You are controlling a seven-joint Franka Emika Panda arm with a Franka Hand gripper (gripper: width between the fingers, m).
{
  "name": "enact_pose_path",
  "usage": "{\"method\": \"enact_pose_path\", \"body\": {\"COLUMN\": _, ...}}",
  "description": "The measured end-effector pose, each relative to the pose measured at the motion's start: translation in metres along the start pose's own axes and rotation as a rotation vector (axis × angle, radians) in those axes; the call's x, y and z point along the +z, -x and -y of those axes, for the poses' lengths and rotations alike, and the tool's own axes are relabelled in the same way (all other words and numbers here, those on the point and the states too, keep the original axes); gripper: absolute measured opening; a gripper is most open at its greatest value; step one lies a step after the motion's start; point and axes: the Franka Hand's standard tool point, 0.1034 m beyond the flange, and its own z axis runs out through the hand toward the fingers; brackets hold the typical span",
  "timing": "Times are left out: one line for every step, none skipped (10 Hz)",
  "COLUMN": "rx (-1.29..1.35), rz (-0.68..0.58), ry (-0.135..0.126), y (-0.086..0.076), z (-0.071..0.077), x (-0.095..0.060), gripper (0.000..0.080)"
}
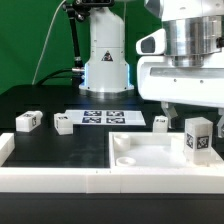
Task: Assemble one leg
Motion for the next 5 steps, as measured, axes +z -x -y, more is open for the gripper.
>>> {"method": "enact_pose_path", "body": {"rx": -0.066, "rz": 0.002, "ry": -0.001, "y": 0.0032, "z": 0.0024, "x": 0.0004, "gripper": 0.0648}}
{"method": "enact_pose_path", "body": {"rx": -0.197, "rz": 0.001, "ry": 0.002, "y": 0.0038, "z": 0.0026, "x": 0.001, "gripper": 0.0648}}
{"method": "enact_pose_path", "body": {"rx": -0.328, "rz": 0.0, "ry": 0.009, "y": 0.004, "z": 0.0015, "x": 0.0028, "gripper": 0.0649}}
{"method": "enact_pose_path", "body": {"rx": -0.397, "rz": 0.002, "ry": 0.012, "y": 0.0046, "z": 0.0009, "x": 0.0048, "gripper": 0.0649}}
{"method": "enact_pose_path", "body": {"rx": -0.529, "rz": -0.002, "ry": 0.022, "y": 0.0044, "z": 0.0002, "x": 0.0054, "gripper": 0.0649}}
